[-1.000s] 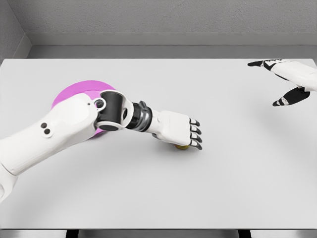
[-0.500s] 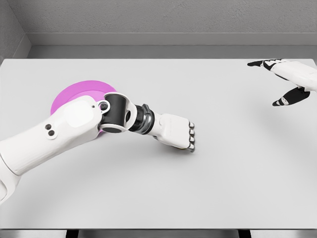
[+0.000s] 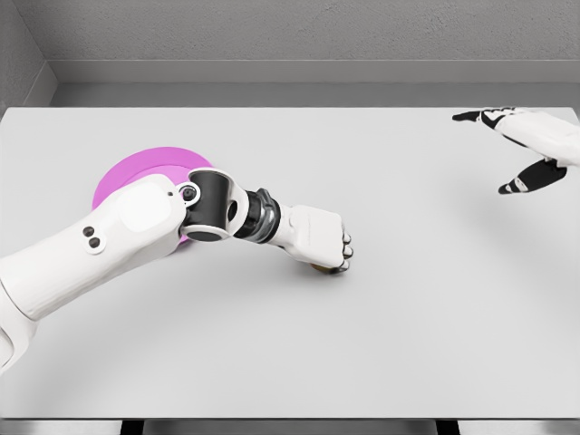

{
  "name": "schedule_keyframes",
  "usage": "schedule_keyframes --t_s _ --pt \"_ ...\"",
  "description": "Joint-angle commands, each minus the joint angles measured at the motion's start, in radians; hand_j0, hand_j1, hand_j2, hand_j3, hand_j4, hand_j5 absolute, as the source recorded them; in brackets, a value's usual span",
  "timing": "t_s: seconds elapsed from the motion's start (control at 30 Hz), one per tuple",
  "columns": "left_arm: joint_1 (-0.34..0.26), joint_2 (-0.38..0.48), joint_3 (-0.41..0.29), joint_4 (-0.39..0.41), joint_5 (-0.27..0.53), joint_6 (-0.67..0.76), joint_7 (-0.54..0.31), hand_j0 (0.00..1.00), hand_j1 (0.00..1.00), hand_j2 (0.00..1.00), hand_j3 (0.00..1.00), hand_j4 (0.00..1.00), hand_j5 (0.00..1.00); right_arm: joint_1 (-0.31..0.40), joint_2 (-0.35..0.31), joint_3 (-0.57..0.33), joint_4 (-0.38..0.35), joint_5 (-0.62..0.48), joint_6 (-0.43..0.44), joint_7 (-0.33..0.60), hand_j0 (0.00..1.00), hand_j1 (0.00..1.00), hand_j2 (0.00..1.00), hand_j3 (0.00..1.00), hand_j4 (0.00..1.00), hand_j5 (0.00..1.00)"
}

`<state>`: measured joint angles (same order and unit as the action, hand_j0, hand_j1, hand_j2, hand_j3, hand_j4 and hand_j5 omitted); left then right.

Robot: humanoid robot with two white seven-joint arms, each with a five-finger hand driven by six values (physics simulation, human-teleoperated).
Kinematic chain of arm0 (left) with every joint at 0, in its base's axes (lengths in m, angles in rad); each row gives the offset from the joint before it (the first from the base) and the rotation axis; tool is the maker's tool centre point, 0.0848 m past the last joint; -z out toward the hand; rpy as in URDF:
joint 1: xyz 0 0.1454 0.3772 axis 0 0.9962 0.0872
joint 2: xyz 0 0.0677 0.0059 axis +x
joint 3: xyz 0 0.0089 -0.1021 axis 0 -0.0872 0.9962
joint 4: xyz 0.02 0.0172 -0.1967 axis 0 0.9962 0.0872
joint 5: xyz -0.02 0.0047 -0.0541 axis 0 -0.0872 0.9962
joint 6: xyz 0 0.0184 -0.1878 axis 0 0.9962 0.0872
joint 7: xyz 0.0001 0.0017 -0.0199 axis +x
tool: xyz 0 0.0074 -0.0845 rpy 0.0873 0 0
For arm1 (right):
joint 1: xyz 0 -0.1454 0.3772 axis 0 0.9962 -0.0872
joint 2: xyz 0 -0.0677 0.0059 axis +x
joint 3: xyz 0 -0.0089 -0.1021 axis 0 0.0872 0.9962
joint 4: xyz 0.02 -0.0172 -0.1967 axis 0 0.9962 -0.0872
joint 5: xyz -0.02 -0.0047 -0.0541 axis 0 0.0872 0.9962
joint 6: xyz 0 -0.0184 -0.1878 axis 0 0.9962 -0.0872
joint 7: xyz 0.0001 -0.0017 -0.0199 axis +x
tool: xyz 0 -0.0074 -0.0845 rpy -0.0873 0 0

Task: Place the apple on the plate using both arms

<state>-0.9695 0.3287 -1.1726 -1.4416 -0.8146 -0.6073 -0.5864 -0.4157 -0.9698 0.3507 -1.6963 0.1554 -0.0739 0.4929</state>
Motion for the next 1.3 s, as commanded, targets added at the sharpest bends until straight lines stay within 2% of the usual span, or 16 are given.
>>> schedule_keyframes --t_s 0.0,0.13,0.23,0.3,0.4,0.53,0.6,0.7,0.77,0.87,0.93,1.1,1.13,1.17,1.23,1.27 --pt "0.0 0.003 0.001 0.004 0.002 -0.004 0.002 0.31 0.31 0.31 0.31 0.31 0.31 -0.002 -0.001 0.001 0.0 -0.002 0.0 0.0 1.0 1.0 1.0 1.0 1.0 1.0" --pt "-0.008 0.016 0.021 -0.002 0.081 -0.004 0.002 0.31 0.31 0.31 0.31 0.31 0.31 0.0 -0.001 0.001 0.0 -0.002 0.0 0.0 1.0 1.0 1.0 1.0 1.0 1.0" --pt "-0.005 0.029 0.068 -0.003 0.1 -0.004 0.004 0.31 0.31 0.31 0.31 0.31 0.31 0.0 -0.001 0.001 0.0 -0.002 0.0 0.0 1.0 1.0 1.0 1.0 1.0 1.0" --pt "-0.005 0.067 0.091 -0.007 0.149 -0.004 0.005 0.31 0.31 0.31 0.31 0.31 0.31 0.0 -0.001 0.001 0.001 -0.002 0.0 0.0 1.0 1.0 1.0 1.0 1.0 1.0" --pt "0.006 0.104 0.205 -0.005 0.169 -0.004 0.005 0.31 0.31 0.31 0.31 0.31 0.31 0.0 -0.001 0.001 0.001 -0.002 0.0 0.0 1.0 1.0 1.0 1.0 1.0 1.0" --pt "0.009 0.168 0.297 -0.003 0.238 -0.004 0.004 0.31 0.31 0.31 0.31 0.31 0.31 0.0 -0.001 0.001 0.001 -0.002 0.0 0.0 1.0 1.0 1.0 1.0 1.0 1.0" --pt "0.037 0.22 0.353 -0.005 0.246 -0.004 0.004 0.31 0.31 0.31 0.31 0.31 0.31 0.0 -0.001 0.001 0.001 -0.002 0.0 0.0 1.0 1.0 1.0 1.0 1.0 1.0" --pt "0.04 0.269 0.378 0.006 0.256 -0.004 0.002 0.31 0.31 0.31 0.31 0.31 0.31 0.0 -0.001 -0.001 0.001 -0.002 0.0 0.0 1.0 1.0 1.0 1.0 1.0 1.0" --pt "0.078 0.294 0.412 0.039 0.255 -0.004 -0.004 0.31 0.31 0.31 0.31 0.31 0.31 0.0 -0.001 0.001 0.001 -0.002 0.0 0.0 1.0 1.0 1.0 1.0 1.0 1.0" --pt "0.101 0.335 0.441 0.081 0.252 -0.004 -0.006 0.31 0.31 0.31 0.31 0.31 0.31 0.0 -0.001 -0.001 0.001 -0.002 0.0 0.0 1.0 1.0 1.0 1.0 1.0 1.0" --pt "0.126 0.365 0.467 0.082 0.25 -0.004 -0.006 0.31 0.31 0.31 0.31 0.31 0.31 0.0 -0.001 -0.001 0.001 -0.002 0.0 0.0 1.0 1.0 1.0 1.0 1.0 1.0" --pt "0.155 0.375 0.465 0.084 0.246 -0.004 -0.007 0.33 0.33 0.33 0.33 0.33 0.33 0.002 -0.001 0.001 0.001 -0.002 0.0 0.0 1.0 1.0 1.0 1.0 1.0 1.0" --pt "0.156 0.377 0.465 0.084 0.247 -0.004 -0.007 0.36 0.36 0.36 0.36 0.36 0.36 0.002 -0.001 0.001 0.0 -0.002 0.0 0.0 1.0 1.0 1.0 1.0 1.0 1.0" --pt "0.161 0.378 0.465 0.084 0.246 -0.004 -0.009 0.44 0.44 0.44 0.44 0.44 0.44 0.002 -0.001 0.001 0.0 -0.002 0.0 0.0 1.0 1.0 1.0 1.0 1.0 1.0" --pt "0.164 0.378 0.462 0.082 0.247 -0.004 -0.009 1.0 1.0 1.0 1.0 1.0 1.0 0.002 -0.001 0.001 0.0 -0.002 0.0 0.0 1.0 1.0 1.0 1.0 1.0 1.0" --pt "0.169 0.378 0.462 0.082 0.246 -0.004 -0.009 1.0 1.0 1.0 1.0 1.0 1.0 0.002 -0.001 0.001 0.0 -0.002 0.0 0.0 1.0 1.0 1.0 1.0 1.0 1.0"
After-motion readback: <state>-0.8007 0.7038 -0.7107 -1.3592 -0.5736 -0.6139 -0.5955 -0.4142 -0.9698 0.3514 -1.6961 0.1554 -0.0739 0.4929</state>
